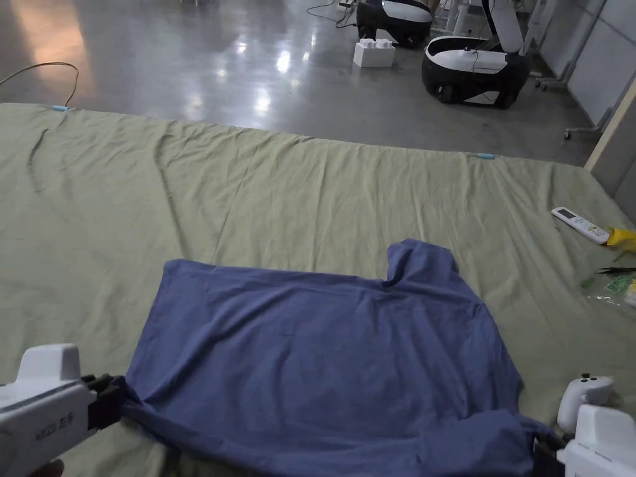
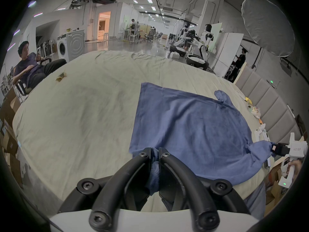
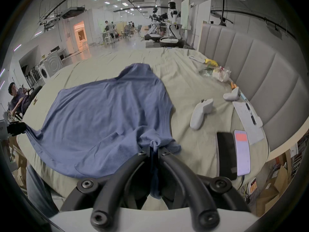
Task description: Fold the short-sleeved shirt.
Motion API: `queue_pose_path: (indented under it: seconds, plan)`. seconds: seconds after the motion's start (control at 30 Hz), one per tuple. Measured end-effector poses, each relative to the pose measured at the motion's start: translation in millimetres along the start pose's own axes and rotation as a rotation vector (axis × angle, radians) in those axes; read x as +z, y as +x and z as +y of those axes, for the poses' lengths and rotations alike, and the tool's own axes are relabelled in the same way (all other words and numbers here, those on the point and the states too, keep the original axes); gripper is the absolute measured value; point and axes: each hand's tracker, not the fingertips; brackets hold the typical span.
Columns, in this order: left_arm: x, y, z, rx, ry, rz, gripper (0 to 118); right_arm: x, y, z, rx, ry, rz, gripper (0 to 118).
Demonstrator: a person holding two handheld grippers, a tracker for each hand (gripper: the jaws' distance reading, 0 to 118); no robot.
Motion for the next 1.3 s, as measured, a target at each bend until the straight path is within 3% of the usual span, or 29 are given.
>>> queue_pose_path:
  seconds: [0.37, 0.77, 0.87, 0.93, 1.0, 1.07, 1.2, 1.3]
  plan:
    - [-81, 1, 59, 0.033, -0.028, 0.069, 8, -98, -9, 83, 0.034, -0.051, -0.025, 8]
    - [-150, 11, 70, -0.009, -0.125, 0.089, 8, -184, 4, 83, 0.027, -0.175, 0.013, 10]
    - [-148, 12, 69, -0.020, -0.116, 0.081, 10, -170, -5, 79, 0.079, -0.134, -0.010, 25]
    - [-140, 14, 69, -0.021, -0.092, 0.078, 25, -161, -6, 78, 0.090, -0.087, -0.032, 45]
    - [-129, 17, 70, -0.017, -0.053, 0.063, 44, -149, -8, 78, 0.093, -0.023, -0.045, 56]
    - [-114, 19, 74, -0.017, -0.003, 0.031, 54, -130, -11, 78, 0.092, 0.066, -0.042, 68]
    - [-80, 34, 76, -0.092, 0.104, 0.006, 54, -97, -25, 75, 0.119, 0.273, -0.028, 79]
    - [-58, 47, 74, -0.141, 0.195, 0.005, 54, -68, -40, 72, 0.086, 0.443, -0.059, 80]
